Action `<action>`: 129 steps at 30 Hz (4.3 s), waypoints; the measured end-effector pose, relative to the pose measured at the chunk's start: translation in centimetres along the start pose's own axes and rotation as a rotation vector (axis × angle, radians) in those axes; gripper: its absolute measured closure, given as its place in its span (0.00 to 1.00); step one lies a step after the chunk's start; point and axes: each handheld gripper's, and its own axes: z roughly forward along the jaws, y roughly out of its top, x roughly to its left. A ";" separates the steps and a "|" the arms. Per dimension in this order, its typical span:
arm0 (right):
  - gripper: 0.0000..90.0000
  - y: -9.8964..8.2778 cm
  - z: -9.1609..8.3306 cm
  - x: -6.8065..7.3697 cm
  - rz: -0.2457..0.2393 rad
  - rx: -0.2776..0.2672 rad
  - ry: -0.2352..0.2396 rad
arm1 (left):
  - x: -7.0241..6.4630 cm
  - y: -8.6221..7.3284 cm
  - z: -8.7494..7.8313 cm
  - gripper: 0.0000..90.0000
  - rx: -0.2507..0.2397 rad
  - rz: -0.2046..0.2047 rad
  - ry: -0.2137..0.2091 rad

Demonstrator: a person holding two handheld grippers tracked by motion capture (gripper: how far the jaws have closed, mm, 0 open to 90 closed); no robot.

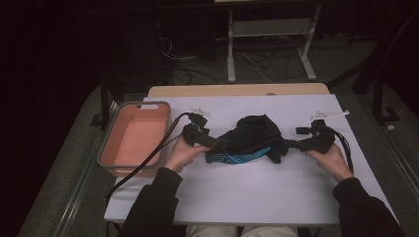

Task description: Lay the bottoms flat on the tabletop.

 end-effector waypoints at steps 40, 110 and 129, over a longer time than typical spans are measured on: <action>0.09 -0.2 4.6 1.0 -0.065 0.122 0.030 | -2.5 -4.3 3.1 0.45 0.137 0.296 0.266; 0.39 2.4 -0.6 9.8 -0.182 0.228 0.102 | -5.5 1.0 -4.4 0.90 -0.051 0.253 0.030; 0.33 3.6 -0.7 11.4 -0.205 0.048 0.160 | -10.0 6.1 -0.8 0.90 -0.018 0.336 -0.066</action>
